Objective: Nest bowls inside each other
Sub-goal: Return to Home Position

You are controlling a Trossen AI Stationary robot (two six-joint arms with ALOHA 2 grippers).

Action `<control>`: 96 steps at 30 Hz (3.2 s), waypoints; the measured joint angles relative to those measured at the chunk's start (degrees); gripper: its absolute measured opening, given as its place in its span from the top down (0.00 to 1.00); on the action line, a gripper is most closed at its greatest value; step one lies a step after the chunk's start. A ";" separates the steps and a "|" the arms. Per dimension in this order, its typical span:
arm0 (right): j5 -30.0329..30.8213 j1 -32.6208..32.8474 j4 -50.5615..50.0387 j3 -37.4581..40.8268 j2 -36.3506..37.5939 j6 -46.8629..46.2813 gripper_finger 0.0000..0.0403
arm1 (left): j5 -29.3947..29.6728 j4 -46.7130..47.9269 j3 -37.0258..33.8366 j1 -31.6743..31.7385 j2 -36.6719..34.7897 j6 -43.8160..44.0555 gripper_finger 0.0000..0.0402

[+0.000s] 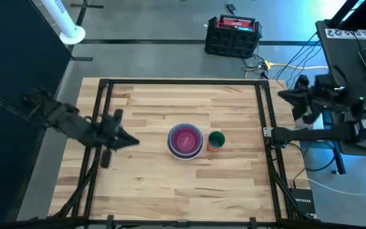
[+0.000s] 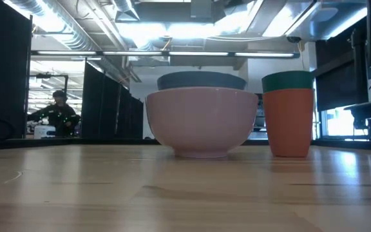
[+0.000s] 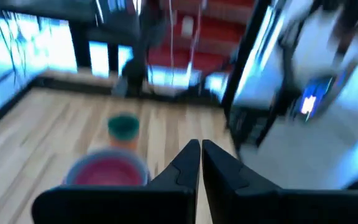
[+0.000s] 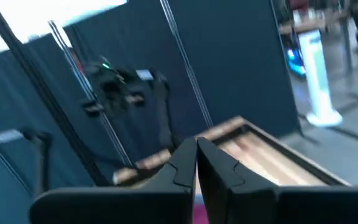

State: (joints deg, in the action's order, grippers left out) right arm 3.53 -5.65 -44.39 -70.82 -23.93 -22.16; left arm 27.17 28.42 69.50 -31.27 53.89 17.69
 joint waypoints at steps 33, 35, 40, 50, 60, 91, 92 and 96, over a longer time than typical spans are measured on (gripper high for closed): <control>0.90 0.00 25.21 46.52 23.81 -13.08 1.00 | 0.08 -25.81 -56.34 8.00 -48.56 7.01 1.00; -0.37 0.00 26.96 47.00 23.82 -12.00 1.00 | -0.01 -24.22 -56.88 8.00 -49.45 5.35 1.00; -3.55 0.00 31.32 48.21 23.83 -9.30 1.00 | -0.24 -20.26 -58.24 8.00 -51.69 1.18 1.00; -12.29 0.00 51.16 54.23 23.80 -3.06 1.00 | -8.87 -30.36 -66.69 8.00 -53.68 -4.44 1.00; -14.71 0.00 76.21 68.82 23.81 -7.41 1.00 | -10.52 -31.43 -68.96 9.12 -53.63 -7.57 1.00; -4.10 0.02 45.14 70.39 23.25 6.16 1.00 | -10.70 -31.30 -68.99 27.89 -48.52 -8.06 1.00; -4.60 0.02 45.05 70.39 22.93 6.65 1.00 | -10.70 -31.30 -68.99 27.89 -48.52 -8.06 1.00; -4.45 0.02 45.04 70.39 22.65 7.53 1.00 | -10.76 -31.27 -68.99 27.92 -48.51 -10.48 1.00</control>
State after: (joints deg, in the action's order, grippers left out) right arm -0.92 -5.63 0.65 -0.43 -1.28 -14.63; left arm 16.41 -2.85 0.51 -3.35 5.38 7.21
